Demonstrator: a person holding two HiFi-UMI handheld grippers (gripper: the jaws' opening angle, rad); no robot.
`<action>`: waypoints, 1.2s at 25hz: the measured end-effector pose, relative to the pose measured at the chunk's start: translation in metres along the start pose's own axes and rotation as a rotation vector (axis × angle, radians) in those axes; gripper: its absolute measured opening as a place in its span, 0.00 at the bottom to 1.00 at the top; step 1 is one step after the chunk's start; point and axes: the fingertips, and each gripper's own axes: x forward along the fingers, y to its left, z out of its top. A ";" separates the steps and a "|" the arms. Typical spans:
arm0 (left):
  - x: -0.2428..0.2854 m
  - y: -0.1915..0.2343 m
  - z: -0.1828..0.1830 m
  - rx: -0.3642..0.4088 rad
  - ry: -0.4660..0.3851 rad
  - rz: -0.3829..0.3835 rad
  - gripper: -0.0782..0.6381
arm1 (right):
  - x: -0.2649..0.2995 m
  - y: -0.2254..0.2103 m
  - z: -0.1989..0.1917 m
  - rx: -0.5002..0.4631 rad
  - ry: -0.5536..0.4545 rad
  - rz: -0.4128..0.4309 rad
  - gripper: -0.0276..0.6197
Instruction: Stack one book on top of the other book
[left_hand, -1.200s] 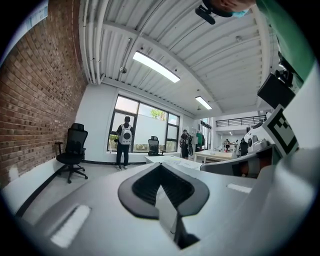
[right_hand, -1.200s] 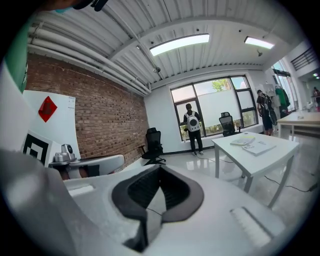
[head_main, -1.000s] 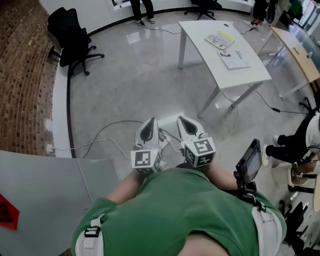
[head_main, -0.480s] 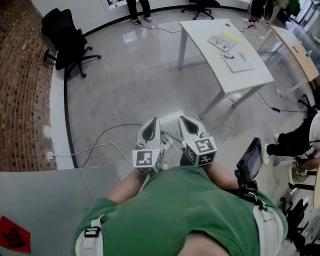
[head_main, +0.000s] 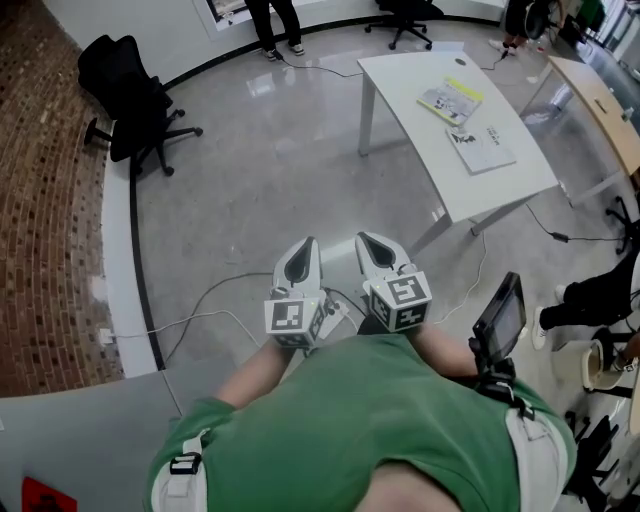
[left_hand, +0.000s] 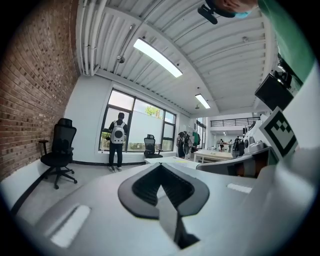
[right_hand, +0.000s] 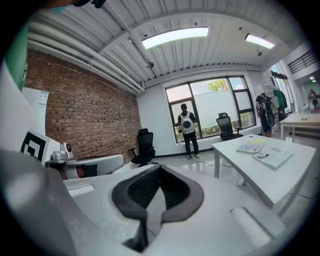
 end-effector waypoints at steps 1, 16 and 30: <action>0.014 -0.001 0.002 -0.002 0.005 -0.001 0.12 | 0.005 -0.011 0.006 0.011 0.007 -0.005 0.05; 0.221 -0.052 0.025 0.027 0.075 -0.010 0.12 | 0.069 -0.199 0.070 0.076 -0.026 -0.037 0.05; 0.322 -0.119 0.032 0.117 0.130 -0.133 0.12 | 0.064 -0.310 0.079 0.159 -0.073 -0.162 0.05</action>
